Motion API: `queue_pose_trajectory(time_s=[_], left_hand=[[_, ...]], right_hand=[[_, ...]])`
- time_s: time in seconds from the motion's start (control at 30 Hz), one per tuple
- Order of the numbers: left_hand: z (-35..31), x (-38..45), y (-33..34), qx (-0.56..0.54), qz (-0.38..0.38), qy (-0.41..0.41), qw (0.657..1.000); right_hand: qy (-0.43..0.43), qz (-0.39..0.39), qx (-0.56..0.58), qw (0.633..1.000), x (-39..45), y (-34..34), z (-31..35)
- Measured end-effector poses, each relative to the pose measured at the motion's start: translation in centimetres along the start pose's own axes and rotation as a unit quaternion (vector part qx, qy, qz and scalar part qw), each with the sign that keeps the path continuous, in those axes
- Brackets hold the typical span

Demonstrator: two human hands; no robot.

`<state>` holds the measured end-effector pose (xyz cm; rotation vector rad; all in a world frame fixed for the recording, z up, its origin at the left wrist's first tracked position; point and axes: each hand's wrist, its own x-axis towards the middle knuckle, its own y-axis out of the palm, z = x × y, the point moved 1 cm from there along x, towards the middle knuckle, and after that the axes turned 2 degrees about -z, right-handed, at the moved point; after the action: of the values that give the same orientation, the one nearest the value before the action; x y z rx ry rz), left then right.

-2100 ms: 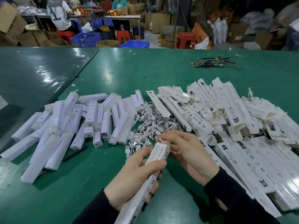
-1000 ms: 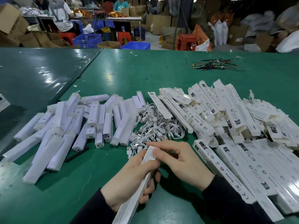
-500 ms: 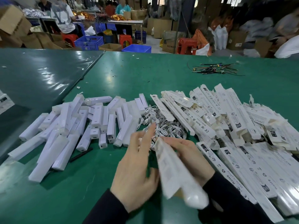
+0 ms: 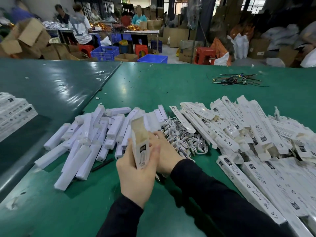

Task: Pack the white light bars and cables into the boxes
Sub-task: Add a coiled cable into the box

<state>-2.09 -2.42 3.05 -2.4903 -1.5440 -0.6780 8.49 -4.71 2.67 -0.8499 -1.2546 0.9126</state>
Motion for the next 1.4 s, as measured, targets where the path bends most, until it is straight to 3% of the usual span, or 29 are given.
queue_pose_trajectory(time_s=[0.17,0.23,0.33,0.4,0.53,0.67,0.77,0.83,0.93,1.07,1.2,1.4], left_hand=[[0.3,0.4,0.1,-0.005,0.043,-0.104,0.994],[0.3,0.5,0.3,-0.046,0.076,-0.174,0.981],[0.2,0.5,0.4,-0.171,0.139,-0.341,0.914],[0.1,0.7,0.2,-0.217,0.161,-0.372,0.888],[-0.1,1.3,0.0,-0.293,0.176,-0.389,0.856],[-0.1,1.9,-0.2,-0.339,0.17,-0.4,0.834],[0.1,1.7,-0.1,-0.33,0.186,-0.398,0.836],[0.2,1.6,-0.1,-0.315,0.187,-0.397,0.841],[0.6,1.7,-0.3,-0.29,0.172,-0.404,0.85],[1.0,1.7,-0.4,-0.263,0.167,-0.418,0.853],[1.2,1.4,-0.2,-0.252,0.199,-0.439,0.839],[1.2,1.0,0.2,-0.231,0.256,-0.473,0.811]], right_hand=[[0.086,-0.02,0.035,0.996,-1.1,-1.4,-1.5],[0.063,0.042,-0.025,0.997,-2.0,-1.6,-2.5],[0.107,0.162,-0.056,0.979,-1.9,-1.2,-2.7],[0.14,0.192,-0.074,0.969,-0.8,-0.4,-2.3],[0.159,0.107,-0.083,0.978,0.6,0.5,-1.7],[0.108,0.057,-0.117,0.986,0.3,1.3,-0.9],[0.117,0.027,-0.053,0.991,-0.8,0.8,-1.3],[0.158,-0.036,0.043,0.986,-1.8,-0.2,-1.7],[0.27,-0.149,0.197,0.931,-3.6,-1.9,-2.3],[0.393,-0.198,0.447,0.779,-6.3,-3.8,-3.6],[0.414,-0.213,0.381,0.799,-8.8,-4.7,-4.6],[0.367,-0.285,0.29,0.837,-9.8,-6.4,-5.3]])
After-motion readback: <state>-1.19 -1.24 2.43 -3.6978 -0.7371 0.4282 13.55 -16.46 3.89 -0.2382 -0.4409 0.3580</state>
